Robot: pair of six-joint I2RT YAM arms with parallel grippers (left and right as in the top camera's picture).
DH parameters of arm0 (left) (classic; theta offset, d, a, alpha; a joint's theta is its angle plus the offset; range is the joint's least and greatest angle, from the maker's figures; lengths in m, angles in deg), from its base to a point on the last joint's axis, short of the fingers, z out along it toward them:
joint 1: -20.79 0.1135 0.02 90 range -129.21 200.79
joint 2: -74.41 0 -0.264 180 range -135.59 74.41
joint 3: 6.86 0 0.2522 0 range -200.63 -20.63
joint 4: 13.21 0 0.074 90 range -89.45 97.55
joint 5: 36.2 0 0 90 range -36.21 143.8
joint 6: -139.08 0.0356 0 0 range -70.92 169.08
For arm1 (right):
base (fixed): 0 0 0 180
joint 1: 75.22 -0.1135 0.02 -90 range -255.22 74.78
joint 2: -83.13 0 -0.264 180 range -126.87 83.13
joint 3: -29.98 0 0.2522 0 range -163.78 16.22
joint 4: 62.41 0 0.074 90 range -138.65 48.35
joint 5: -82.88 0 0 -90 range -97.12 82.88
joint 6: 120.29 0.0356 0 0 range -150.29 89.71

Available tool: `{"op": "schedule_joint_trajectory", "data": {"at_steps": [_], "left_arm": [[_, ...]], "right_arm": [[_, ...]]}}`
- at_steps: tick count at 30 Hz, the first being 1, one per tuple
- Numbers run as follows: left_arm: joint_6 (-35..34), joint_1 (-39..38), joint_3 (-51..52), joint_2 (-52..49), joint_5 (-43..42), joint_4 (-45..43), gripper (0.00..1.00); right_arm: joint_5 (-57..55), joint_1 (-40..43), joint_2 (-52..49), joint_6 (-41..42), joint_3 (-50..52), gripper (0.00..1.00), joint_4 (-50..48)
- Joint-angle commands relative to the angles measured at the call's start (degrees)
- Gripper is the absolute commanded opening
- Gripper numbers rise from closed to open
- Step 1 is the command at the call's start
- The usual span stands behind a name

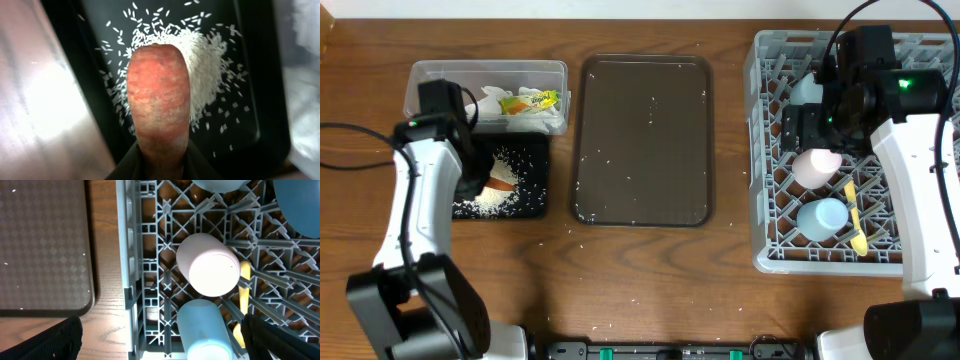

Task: Sort waste into correct bins and load items into the dishwasher rack
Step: 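Carry the carrot left and lower it onto the black rice tray, then open the left gripper to release the carrot and lift away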

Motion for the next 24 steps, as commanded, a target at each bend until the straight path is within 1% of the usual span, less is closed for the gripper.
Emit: {"op": "schedule_joint_trajectory", "data": {"at_steps": [1,2,5,11,18,19,20,24], "left_arm": [[-5.1,0.2,3.9,-1.9,1.3,-4.3,0.19],[-5.5,0.2,4.9,-2.3,1.4,-6.3,0.15],[-5.6,0.2,6.5,-3.8,1.4,-10.1,0.15],[-5.5,0.2,6.5,-6.8,1.4,-11.7,0.16],[-5.5,0.2,6.5,-9.6,1.4,-11.5,0.17],[-5.5,0.2,6.5,-9.6,1.4,-11.4,0.22],[-5.2,0.2,6.5,-9.6,1.4,-11.3,0.23],[-5.2,0.2,6.5,-9.6,1.4,-10.8,0.34]], "right_arm": [[-0.1,0.2,1.2,0.6,-0.3,0.99,0.1],[-0.1,0.2,1.2,0.6,-0.3,0.99,0.1],[-0.1,0.2,1.2,0.6,-0.3,0.99,0.1],[-0.1,0.2,1.2,0.6,-0.3,0.99,0.2],[-0.1,0.2,1.2,0.7,-0.2,0.99,1.3],[0.1,0.2,1.2,0.7,-0.3,0.99,1.2],[0.2,0.2,1.2,0.7,-0.3,0.99,1.0],[0.1,0.2,1.2,0.9,-0.3,0.99,1.0]]}}
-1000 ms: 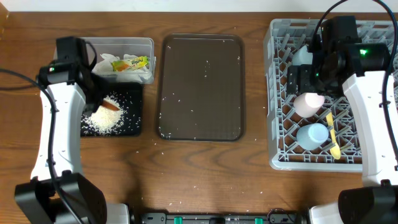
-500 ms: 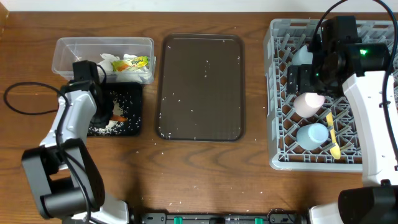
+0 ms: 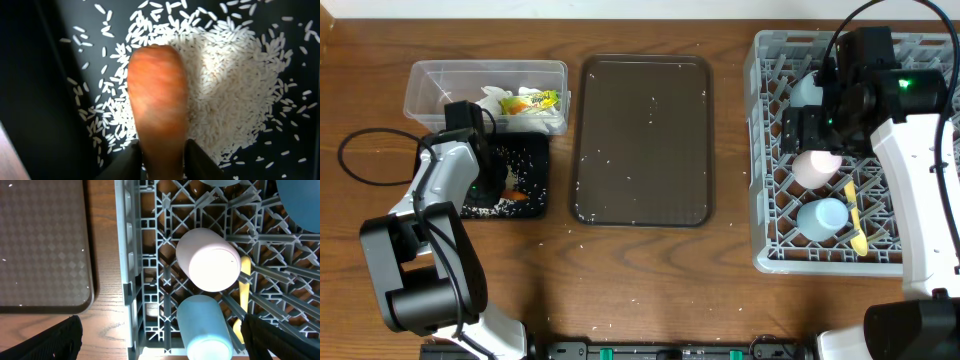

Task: Sort waste into correct bins and load items into the dishwasher rack
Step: 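Open the left gripper to release the carrot and lift away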

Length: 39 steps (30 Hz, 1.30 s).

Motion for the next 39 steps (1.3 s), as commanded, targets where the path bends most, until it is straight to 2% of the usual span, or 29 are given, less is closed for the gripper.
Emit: {"op": "schedule_joint_trajectory", "data": {"at_steps": [1,4,13,23,29,33,39], "left_arm": [[-0.1,0.2,0.0,-0.5,1.1,0.7,0.38],[0.0,0.2,0.0,-0.5,1.1,1.5,0.47],[4.4,0.2,-0.1,1.3,1.1,2.3,0.49],[7.0,0.2,-0.1,13.2,1.1,5.4,0.61],[9.6,0.2,-0.1,21.7,1.0,8.6,0.65],[13.9,0.1,-0.1,26.3,-1.2,9.8,0.68],[25.1,-3.1,-0.1,30.5,-12.3,7.6,0.75]], "right_arm": [[0.1,0.2,1.2,0.9,-0.3,0.99,0.0],[0.1,0.2,1.2,0.9,-0.2,0.99,0.0],[0.3,0.2,1.2,1.0,-0.3,0.99,-0.6],[0.3,0.2,1.2,1.1,-0.2,0.99,-1.1],[1.4,0.2,1.2,1.1,-0.3,0.99,-1.7],[1.4,0.1,1.2,1.1,-0.3,0.99,-2.4],[1.4,0.1,1.2,1.0,-0.3,0.99,-2.4]]}}
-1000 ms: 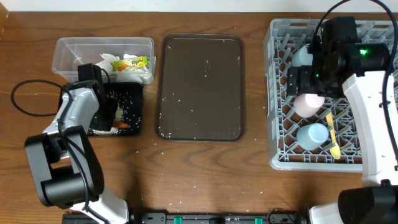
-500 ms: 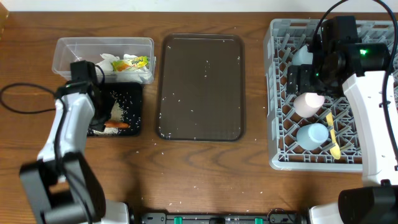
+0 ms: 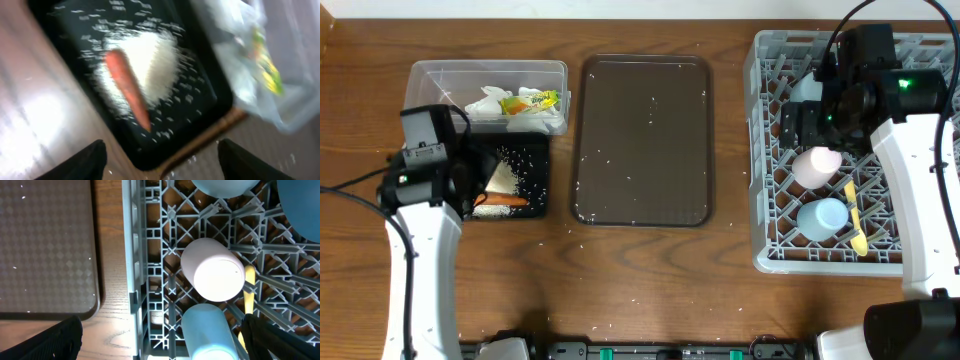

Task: Sort waste into correct bins and load items into the dishwasher rack

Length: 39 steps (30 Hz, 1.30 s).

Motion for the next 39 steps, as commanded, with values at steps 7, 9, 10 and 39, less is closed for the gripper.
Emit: {"op": "schedule_joint_trajectory", "data": {"at_steps": [7,9,10,39], "left_arm": [[20.4,-10.6,-0.1,1.7,-8.8,-3.9,0.77],[24.0,-12.9,-0.1,1.8,-8.8,-4.3,0.77],[25.2,-13.9,-0.1,2.0,-8.8,-4.3,0.77],[29.4,-17.0,-0.2,12.1,-1.5,-4.0,0.92]], "right_arm": [[1.6,0.1,1.2,0.5,-0.3,0.99,-0.2],[2.0,-0.1,1.3,0.2,-0.3,0.94,-0.2],[2.0,-0.3,1.6,0.2,-0.3,0.93,-0.1],[-3.3,-2.1,40.3,-0.3,-0.3,0.99,2.3]]}}
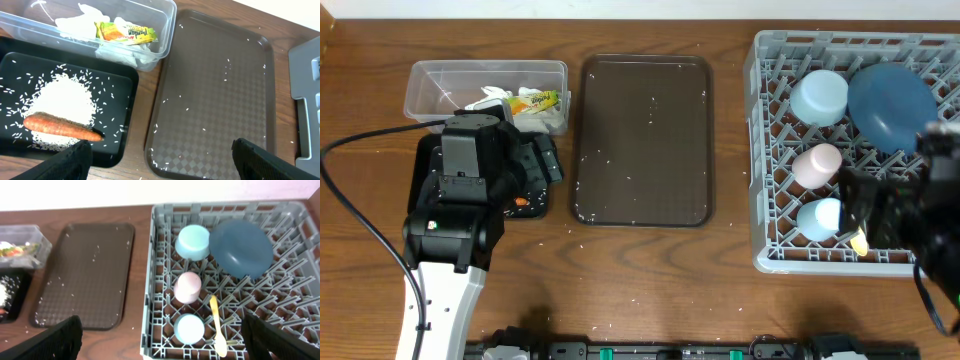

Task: Sort waste into correct bins and load items into the dishwasher rack

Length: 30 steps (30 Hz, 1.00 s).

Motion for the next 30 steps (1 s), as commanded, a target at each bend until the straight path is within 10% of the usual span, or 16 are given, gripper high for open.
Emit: {"op": "schedule_joint_trajectory", "data": {"at_steps": [1,13,20,30], "left_arm": [[0.6,-0.1,-0.2,-0.1,1.1,-0.1,0.92],[0.6,-0.1,-0.2,-0.1,1.1,-0.1,0.92],[0.5,-0.1,-0.2,-0.1,1.1,-0.1,0.92],[0.6,-0.1,-0.2,-0.1,1.1,-0.1,0.93]], "right_arm": [[-0.6,-0.3,2.3,0.9,-0.3,0.99,0.2],[-3.4,-0.2,5.4,-3.0,1.1,0.99,0.3],[-6.4,1.0,10.4,-13.6,22.1,0.99,-28.7],[1.3,3.7,27.6,-6.5,66.7,0.99,-74.2]]}}
